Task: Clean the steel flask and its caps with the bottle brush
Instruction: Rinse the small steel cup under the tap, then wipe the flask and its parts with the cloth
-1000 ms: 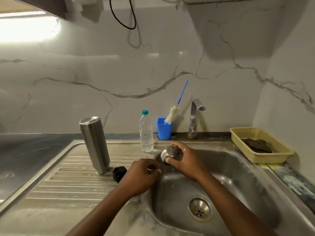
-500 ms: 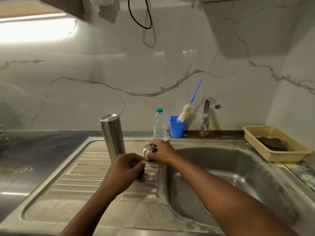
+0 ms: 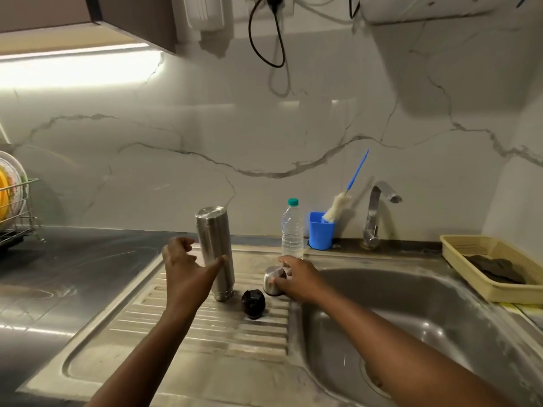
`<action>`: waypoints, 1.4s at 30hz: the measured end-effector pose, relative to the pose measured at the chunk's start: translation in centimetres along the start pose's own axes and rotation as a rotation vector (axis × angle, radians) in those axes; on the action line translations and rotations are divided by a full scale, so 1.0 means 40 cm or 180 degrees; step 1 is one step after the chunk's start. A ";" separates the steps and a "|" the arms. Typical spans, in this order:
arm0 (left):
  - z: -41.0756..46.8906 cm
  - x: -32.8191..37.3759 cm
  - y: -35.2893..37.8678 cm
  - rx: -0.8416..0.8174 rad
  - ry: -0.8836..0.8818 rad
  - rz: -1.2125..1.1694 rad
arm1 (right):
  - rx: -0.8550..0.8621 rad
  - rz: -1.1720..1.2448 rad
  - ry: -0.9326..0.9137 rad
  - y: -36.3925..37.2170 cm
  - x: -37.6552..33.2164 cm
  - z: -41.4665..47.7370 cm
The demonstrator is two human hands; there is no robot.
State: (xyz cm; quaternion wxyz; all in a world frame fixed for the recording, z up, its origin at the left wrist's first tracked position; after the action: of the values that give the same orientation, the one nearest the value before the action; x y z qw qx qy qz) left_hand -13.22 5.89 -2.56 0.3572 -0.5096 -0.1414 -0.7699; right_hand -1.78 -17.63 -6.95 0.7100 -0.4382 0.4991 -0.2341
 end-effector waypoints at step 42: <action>-0.374 0.207 0.571 -0.1872 -0.0735 -0.2327 | 0.1473 -0.0791 0.0737 -0.591 0.527 -0.281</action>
State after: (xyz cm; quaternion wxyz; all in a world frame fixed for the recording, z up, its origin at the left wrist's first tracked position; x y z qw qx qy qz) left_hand -9.47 -22.27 -5.17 -0.1141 -0.5880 -0.1263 -0.7907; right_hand -1.31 -50.19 1.34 0.6952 -0.2927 0.4526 -0.4756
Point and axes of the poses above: each hand's wrist, its own z-axis towards the middle knuckle, its own y-axis out of the palm, x = y × z, the point moved 3 cm from there along z, towards the middle knuckle, and after that the axes turned 12 degrees about -z, right-handed, at the moved point
